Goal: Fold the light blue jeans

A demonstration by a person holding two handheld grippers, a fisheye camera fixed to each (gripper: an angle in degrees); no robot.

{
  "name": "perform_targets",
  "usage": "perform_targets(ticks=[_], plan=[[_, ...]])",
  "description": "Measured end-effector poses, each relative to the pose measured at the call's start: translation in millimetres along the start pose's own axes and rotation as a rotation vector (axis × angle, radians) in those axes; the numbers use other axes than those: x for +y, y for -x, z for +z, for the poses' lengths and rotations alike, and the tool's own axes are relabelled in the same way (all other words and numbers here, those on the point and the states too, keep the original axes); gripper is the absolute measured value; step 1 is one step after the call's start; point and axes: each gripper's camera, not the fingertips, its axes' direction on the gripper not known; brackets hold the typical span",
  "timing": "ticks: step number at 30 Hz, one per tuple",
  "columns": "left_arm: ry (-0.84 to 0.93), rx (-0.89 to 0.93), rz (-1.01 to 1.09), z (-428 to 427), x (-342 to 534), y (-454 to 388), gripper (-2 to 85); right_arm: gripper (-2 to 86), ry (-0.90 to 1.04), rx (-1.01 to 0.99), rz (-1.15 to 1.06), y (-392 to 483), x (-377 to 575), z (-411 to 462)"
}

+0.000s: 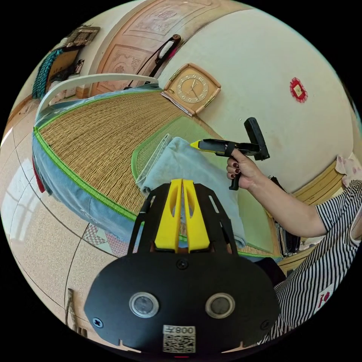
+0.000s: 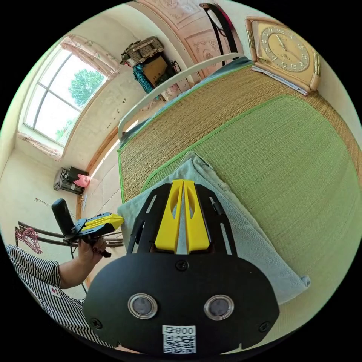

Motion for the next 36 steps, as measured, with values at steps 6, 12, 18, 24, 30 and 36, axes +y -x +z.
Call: perform_targets(ticks=[6, 12, 18, 24, 30, 36], plan=[[0.080, -0.049, 0.018, 23, 4, -11, 0.1, 0.1, 0.060, 0.065, 0.081, -37, 16, -2], [0.099, -0.040, -0.012, 34, 8, -14, 0.1, 0.0, 0.108, 0.039, 0.103, -54, 17, 14], [0.080, -0.058, 0.031, 33, 8, -38, 0.1, 0.0, 0.009, 0.032, 0.002, -28, 18, -7], [0.122, -0.061, 0.001, 46, 13, -45, 0.2, 0.0, 0.103, 0.009, 0.026, -37, 14, 14], [0.130, -0.020, 0.066, 49, 22, -71, 0.1, 0.1, -0.033, 0.077, 0.037, -54, 86, -74], [0.168, -0.030, 0.050, 67, 32, -81, 0.1, 0.0, -0.023, 0.165, 0.333, -128, 160, -106]])
